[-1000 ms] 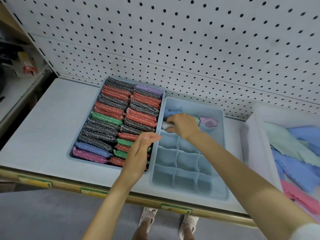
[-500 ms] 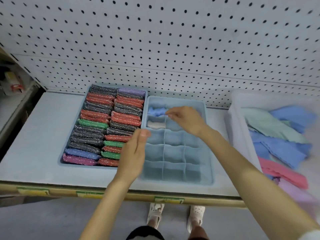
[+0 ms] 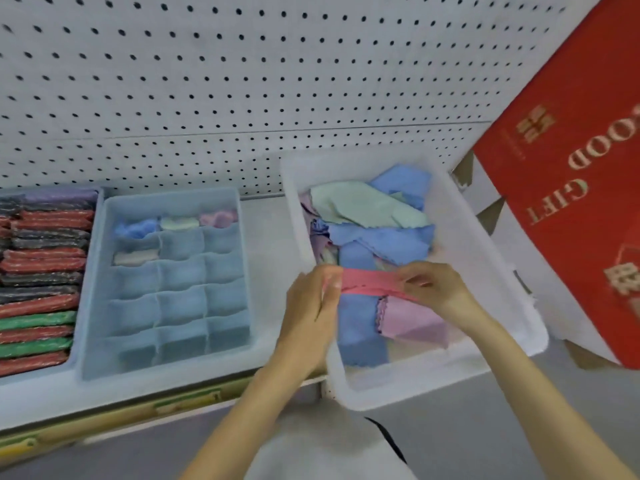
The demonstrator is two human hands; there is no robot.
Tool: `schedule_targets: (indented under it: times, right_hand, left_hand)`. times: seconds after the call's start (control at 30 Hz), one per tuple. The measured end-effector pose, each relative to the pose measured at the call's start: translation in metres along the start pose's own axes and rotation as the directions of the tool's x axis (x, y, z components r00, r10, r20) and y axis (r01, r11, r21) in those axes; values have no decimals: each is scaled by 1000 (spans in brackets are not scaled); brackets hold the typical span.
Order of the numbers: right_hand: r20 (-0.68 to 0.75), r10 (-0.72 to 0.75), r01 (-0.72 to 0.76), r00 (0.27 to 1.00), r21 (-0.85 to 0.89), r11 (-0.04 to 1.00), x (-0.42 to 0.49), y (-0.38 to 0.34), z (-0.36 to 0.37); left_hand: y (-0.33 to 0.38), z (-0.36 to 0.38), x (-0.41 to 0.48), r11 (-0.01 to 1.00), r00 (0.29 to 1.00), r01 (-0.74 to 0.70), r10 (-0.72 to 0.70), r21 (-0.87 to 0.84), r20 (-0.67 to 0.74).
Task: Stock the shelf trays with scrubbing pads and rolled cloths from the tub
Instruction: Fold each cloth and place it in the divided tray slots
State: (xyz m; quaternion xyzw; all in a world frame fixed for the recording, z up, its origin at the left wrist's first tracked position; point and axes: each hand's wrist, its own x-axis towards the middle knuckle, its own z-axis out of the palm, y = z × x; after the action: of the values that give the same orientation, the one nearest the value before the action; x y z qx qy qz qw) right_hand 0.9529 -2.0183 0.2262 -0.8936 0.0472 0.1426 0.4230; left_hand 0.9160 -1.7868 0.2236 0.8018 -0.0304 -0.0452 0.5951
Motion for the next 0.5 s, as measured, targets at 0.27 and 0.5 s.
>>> schedule_targets:
  times: [0.27, 0.5]
  right_hand:
    - [181, -84, 101, 980, -90, 991, 71, 23, 13]
    - [506, -79, 233, 859, -249, 940, 101, 24, 24]
  left_hand:
    - [-9, 19, -1, 992, 996, -16, 27, 124, -87]
    - [-11, 21, -4, 992, 985, 44, -23, 116, -170]
